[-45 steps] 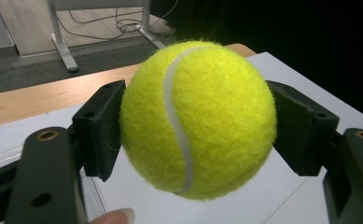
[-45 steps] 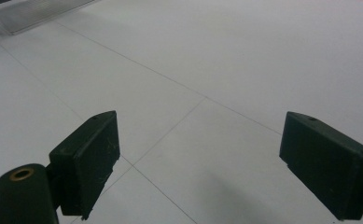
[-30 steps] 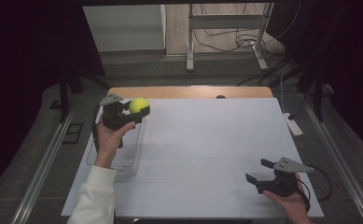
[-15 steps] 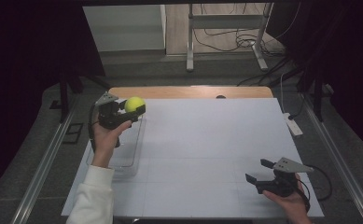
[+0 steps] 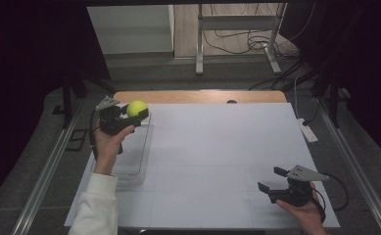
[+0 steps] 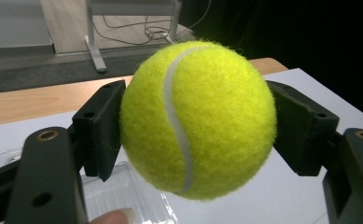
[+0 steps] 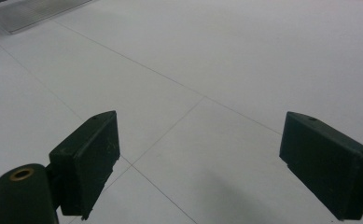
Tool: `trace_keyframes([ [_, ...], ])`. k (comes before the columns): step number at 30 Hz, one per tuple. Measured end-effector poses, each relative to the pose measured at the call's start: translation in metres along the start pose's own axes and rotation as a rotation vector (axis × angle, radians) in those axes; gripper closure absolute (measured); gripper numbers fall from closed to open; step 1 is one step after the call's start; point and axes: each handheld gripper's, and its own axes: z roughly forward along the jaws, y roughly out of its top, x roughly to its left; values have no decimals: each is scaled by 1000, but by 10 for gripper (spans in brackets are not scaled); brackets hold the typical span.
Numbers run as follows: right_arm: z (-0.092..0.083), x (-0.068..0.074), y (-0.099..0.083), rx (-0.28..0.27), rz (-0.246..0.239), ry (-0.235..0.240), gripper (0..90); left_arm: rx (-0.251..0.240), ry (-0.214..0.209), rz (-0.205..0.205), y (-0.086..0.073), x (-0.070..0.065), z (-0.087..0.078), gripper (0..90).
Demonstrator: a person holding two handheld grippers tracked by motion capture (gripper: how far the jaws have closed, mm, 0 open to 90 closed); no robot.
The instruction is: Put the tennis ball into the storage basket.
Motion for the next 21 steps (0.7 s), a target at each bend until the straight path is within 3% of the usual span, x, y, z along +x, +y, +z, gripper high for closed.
trace_keyframes([
  [4, 0, 0, 0, 0, 1, 0, 124, -2, 17, 12, 0, 2, -1, 266],
  [21, 0, 0, 0, 1, 1, 0, 125, -8, 64, -20, -3, 20, -3, 267],
])
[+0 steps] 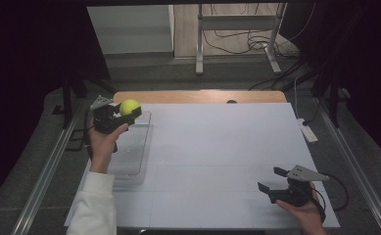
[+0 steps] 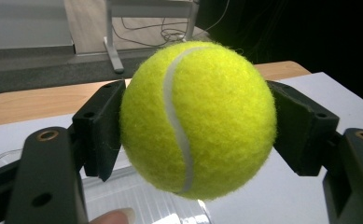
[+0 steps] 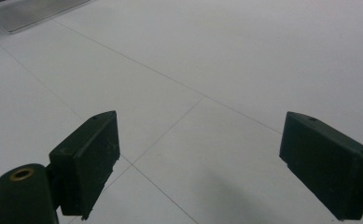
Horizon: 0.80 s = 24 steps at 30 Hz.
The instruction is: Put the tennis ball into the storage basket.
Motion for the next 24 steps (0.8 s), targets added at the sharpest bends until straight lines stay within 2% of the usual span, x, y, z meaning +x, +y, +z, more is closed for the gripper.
trace_keyframes([
  [11, 0, 0, 0, 1, 1, 0, 125, 1, 37, -19, -2, 12, -2, 267],
  [24, 0, -1, 0, 4, 2, 2, 124, 11, 97, -11, -5, 24, 0, 267],
])
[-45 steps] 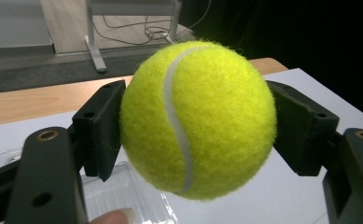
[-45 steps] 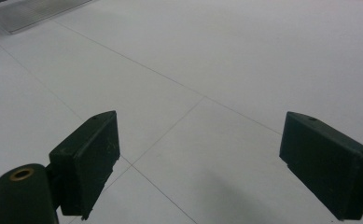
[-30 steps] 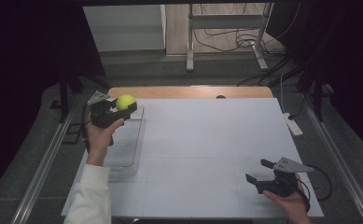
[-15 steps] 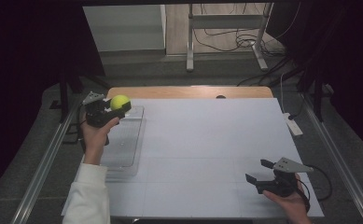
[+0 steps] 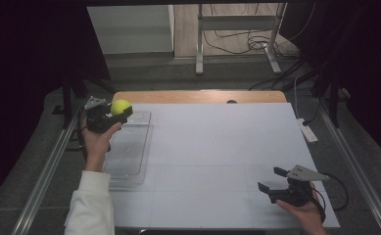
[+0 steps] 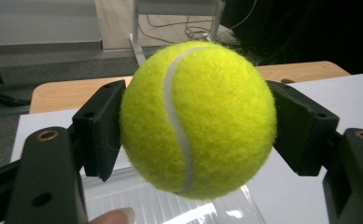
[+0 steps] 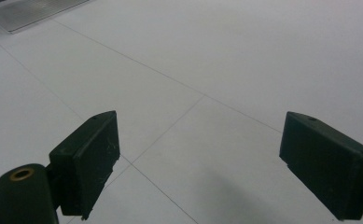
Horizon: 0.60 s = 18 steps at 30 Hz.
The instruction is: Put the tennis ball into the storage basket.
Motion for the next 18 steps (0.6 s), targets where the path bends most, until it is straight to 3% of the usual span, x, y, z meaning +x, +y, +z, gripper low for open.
trace_keyframes([
  [18, 0, 0, 0, 1, 0, 0, 125, 33, 49, -22, -5, 17, 7, 267],
])
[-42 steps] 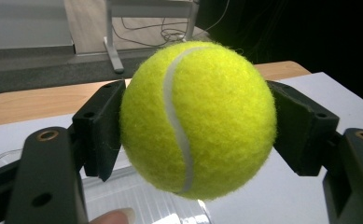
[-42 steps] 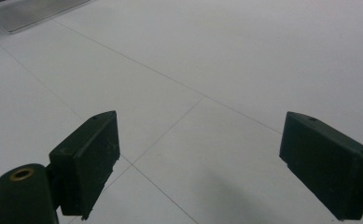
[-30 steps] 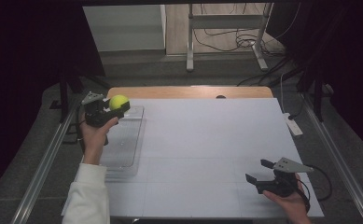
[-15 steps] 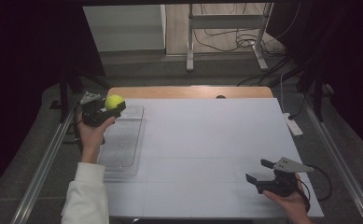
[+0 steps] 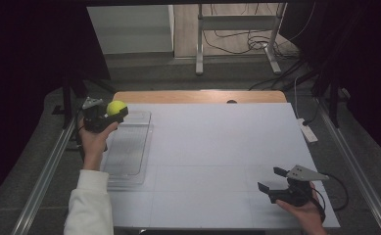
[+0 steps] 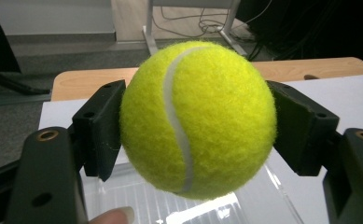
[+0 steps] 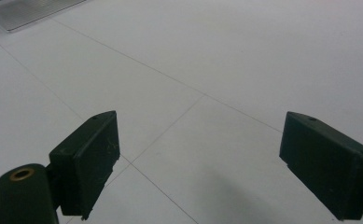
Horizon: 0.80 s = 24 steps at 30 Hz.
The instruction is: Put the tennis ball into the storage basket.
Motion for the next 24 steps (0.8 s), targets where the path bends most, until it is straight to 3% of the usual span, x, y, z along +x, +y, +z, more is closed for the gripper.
trace_keyframes([
  [15, -1, 0, 0, -4, 5, -4, 124, 35, 12, -12, 1, 6, 8, 266],
  [24, -2, -1, 0, -7, 7, -4, 125, 103, 38, -9, 2, 12, 23, 267],
])
